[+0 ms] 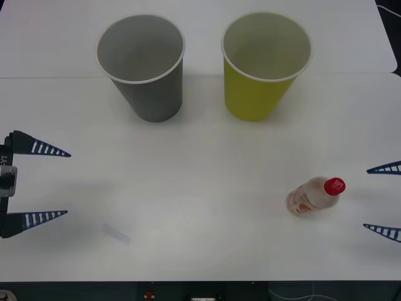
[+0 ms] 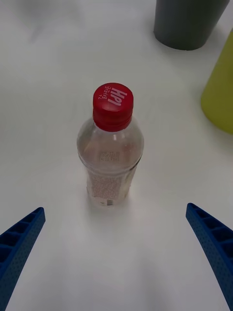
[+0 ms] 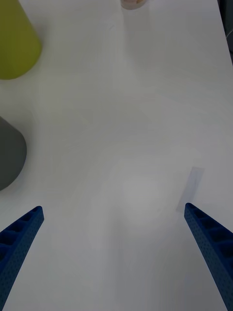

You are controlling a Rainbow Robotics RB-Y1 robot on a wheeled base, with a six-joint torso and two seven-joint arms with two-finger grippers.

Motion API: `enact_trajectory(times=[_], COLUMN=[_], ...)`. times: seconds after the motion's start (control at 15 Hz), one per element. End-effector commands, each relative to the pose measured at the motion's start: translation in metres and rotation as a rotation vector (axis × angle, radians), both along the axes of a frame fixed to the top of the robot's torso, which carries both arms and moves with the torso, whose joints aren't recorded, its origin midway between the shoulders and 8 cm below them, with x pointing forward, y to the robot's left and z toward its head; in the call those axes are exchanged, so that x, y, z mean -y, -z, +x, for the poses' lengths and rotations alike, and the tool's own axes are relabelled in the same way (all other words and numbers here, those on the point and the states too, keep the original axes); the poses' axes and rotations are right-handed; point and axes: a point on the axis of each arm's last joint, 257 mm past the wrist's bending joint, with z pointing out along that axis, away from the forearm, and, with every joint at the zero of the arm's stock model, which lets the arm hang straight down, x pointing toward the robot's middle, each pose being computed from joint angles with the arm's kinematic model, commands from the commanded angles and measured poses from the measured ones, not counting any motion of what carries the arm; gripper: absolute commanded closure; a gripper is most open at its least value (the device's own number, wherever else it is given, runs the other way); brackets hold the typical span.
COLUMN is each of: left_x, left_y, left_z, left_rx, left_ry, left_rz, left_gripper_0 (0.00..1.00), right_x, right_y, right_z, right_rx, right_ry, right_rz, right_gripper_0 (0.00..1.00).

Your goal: Put the can into the green bin and the plastic bottle into the gray bin

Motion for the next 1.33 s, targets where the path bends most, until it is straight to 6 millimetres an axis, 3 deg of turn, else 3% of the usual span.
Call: enact_trajectory(times=[0.07,0.4,0.87,1.33], left_x=[0.000,0.000,0.000,0.000], left_y=[0.000,0.000,0.000,0.000], left_z=[0.000,0.000,0.000,0.000], left_rx=[0.000,0.000,0.000,0.000], left_ry=[0.000,0.000,0.000,0.000], left_rz=[0.000,0.000,0.000,0.000], left_gripper_0=[0.00,0.00,0.00,0.00], right_x=[0.000,-0.011,-0.028,-0.061], right_y=[0.010,0.030,0.054,0.079], right_z=[-0.001,-0.004,0.020,0.039], right_rx=[0.040,0.037,0.039,-0.001], right_ry=[-0.001,0.028,0.056,0.045], right_rz=[0.021,0.114,0.216,0.346], right_gripper_0=[0.00,0.00,0.00,0.00])
